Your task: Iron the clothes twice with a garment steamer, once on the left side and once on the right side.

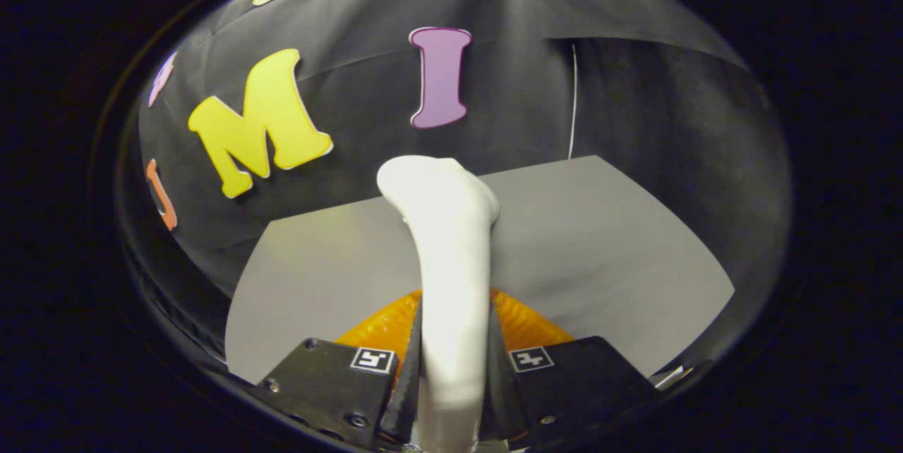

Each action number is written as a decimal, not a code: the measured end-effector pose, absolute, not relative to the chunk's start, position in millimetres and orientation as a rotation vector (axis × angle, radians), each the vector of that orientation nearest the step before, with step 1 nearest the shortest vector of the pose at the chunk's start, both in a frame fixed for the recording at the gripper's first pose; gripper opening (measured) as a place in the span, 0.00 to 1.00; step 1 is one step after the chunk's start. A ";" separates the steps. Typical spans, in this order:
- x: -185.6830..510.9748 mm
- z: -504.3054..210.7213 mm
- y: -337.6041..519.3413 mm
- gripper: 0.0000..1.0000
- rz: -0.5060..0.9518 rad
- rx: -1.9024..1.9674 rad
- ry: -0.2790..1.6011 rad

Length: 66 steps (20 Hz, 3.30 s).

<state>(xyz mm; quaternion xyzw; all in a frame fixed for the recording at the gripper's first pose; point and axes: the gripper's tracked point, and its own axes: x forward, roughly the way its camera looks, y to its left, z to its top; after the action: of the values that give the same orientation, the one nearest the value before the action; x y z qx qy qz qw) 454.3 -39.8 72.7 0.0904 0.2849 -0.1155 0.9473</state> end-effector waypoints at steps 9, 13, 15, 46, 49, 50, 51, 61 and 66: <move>419.8 131.0 -10.3 0.40 -0.199 0.232 0.379; 379.0 164.8 27.3 0.40 -0.144 0.207 0.262; 357.8 174.8 49.7 0.40 -0.122 0.206 0.229; 282.4 361.6 363.4 0.39 0.144 0.049 -0.374; 296.2 371.8 380.8 0.39 0.168 0.030 -0.383; 299.3 374.0 387.4 0.39 0.180 0.024 -0.383; 302.7 375.1 394.5 0.39 0.188 0.016 -0.383; 310.0 339.3 424.7 0.39 0.172 -0.053 -0.317; 306.7 320.4 415.6 0.39 0.129 -0.063 -0.285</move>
<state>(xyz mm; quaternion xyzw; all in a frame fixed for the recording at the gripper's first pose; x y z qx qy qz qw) 306.7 415.6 320.4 -0.0316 -0.1421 0.0644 0.9872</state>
